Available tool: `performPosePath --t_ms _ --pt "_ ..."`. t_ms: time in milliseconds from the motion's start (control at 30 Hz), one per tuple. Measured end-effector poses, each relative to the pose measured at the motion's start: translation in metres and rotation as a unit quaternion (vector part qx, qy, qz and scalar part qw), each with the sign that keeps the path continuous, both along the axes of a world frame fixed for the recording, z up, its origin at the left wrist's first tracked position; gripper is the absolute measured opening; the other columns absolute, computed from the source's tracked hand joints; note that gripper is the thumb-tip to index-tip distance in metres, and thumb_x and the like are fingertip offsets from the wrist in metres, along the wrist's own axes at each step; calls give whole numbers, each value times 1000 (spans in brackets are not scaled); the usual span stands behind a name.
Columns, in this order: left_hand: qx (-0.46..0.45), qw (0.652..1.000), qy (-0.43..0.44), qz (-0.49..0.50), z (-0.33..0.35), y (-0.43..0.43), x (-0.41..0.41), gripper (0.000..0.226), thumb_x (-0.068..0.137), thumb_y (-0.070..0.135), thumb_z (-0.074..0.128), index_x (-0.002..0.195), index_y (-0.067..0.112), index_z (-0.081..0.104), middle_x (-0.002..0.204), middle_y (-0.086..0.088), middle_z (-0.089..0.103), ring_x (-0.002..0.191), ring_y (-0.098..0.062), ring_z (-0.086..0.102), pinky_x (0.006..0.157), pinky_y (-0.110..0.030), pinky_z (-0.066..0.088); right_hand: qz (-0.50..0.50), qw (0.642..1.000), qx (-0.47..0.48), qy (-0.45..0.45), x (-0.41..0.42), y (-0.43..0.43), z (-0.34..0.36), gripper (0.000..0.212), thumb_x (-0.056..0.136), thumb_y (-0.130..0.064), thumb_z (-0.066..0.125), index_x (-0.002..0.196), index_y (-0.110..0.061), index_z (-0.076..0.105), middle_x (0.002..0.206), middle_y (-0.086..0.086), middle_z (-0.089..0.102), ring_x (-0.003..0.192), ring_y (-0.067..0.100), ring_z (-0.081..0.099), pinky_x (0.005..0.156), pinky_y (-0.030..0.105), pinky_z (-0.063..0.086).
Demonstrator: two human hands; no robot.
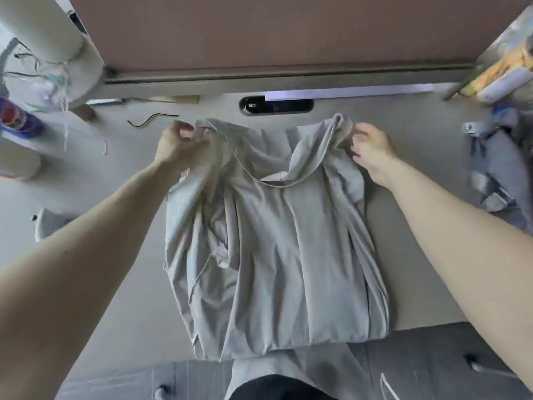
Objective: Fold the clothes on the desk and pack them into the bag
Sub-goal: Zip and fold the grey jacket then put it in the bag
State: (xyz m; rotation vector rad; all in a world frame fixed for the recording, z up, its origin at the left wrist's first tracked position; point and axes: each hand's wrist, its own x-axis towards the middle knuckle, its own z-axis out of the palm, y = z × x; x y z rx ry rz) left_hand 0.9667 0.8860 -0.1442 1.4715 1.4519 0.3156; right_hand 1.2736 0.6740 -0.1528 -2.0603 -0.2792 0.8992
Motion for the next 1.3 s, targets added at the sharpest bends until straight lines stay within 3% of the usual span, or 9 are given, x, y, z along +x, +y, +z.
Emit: performPosePath --t_ms 100,267,400,500,700,900,1100,1200,1300 --pt "-11 999 35 -16 -29 -24 -36 62 76 38 82 127 22 52 115 -2 67 97 -20 66 81 -33 55 66 993 -92 -35 -19 -45 -34 46 98 -14 55 143 -11 45 133 11 58 108 16 54 90 28 44" --pt "64 985 156 -29 -66 -71 -109 66 80 40 80 131 12 50 129 -11 56 117 -29 55 101 -41 45 78 973 -210 -50 -57 -136 -59 55 91 -27 69 139 -9 50 134 14 57 119 29 57 96 29 39" --pt "-20 982 180 62 -75 -118 -156 78 77 43 82 138 15 43 130 -9 53 116 -28 56 99 -44 48 48 957 -279 -57 -76 -196 -66 74 79 -39 78 138 -7 47 135 18 54 121 34 53 102 43 44" --pt "-107 978 167 70 -76 -154 -166 82 75 39 85 141 20 42 116 -5 61 104 -26 62 88 -41 53 45 953 -297 -41 -91 -225 -67 72 76 -38 81 131 -6 50 129 16 55 117 33 55 92 39 45" --pt "-114 978 169 50 -70 -193 -150 13 83 21 75 80 10 67 78 -8 67 72 -26 63 59 -32 49 52 970 -236 27 -100 -243 -71 16 88 -22 66 95 -9 72 88 6 71 86 25 67 78 34 51" --pt "-31 982 9 184 -26 -158 -151 8 78 16 69 86 16 70 81 -2 69 78 -19 63 71 -32 52 -72 987 -132 55 -44 -224 -32 25 96 -21 57 104 1 66 89 15 66 85 27 64 78 37 49" --pt "104 975 -19 194 49 -83 -135 17 78 10 67 94 15 67 82 3 65 72 -10 63 58 -17 53 -113 993 -32 27 16 -166 55 16 88 -11 58 72 -10 57 74 8 56 53 17 59 61 32 48" --pt "131 972 -32 192 78 -59 -123 29 78 18 75 106 15 68 83 9 66 73 -9 64 60 -18 53 -121 992 9 15 39 -134 85 3 71 -12 60 73 -10 61 80 14 58 68 24 64 68 43 50" --pt "117 976 -64 172 87 -60 -106 21 77 27 78 93 24 65 91 4 70 84 -15 68 74 -28 58 -84 996 26 18 26 -99 100 6 79 -12 62 74 -13 58 77 10 58 70 22 61 66 34 50"
